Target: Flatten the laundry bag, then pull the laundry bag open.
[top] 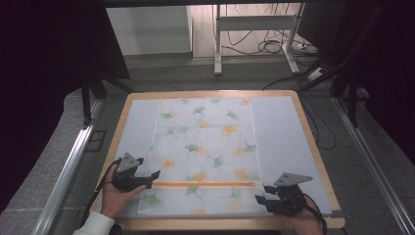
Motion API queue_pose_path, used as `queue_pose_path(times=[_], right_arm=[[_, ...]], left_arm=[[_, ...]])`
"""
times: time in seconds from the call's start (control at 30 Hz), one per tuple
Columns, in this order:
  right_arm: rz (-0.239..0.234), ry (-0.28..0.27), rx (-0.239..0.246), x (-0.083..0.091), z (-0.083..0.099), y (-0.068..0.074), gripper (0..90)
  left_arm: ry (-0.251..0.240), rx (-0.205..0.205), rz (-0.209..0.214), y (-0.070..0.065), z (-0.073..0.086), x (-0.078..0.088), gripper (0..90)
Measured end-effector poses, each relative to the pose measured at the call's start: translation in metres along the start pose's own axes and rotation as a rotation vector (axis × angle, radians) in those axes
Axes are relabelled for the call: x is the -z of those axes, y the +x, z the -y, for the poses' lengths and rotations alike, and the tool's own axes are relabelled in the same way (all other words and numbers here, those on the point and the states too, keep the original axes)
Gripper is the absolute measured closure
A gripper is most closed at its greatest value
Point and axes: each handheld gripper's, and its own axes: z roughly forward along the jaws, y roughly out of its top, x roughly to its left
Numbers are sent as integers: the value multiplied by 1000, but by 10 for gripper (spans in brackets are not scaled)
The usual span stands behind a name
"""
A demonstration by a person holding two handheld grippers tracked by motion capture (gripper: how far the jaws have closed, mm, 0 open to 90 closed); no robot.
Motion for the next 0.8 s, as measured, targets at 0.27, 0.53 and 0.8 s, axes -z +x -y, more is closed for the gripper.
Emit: queue_pose_path(times=[0.27, 0.53, 0.8], right_arm=[[49, -62, -28, -1, -4, -16, 458], [67, -48, -18, -8, -4, -14, 449], [57, -41, -1, -6, 0, -5, 558]], left_arm=[[-6, -65, -27, -12, -7, 0, 176], [-31, -82, 29, -25, -16, -3, 176], [-28, -26, 67, -25, -26, -8, 191]])
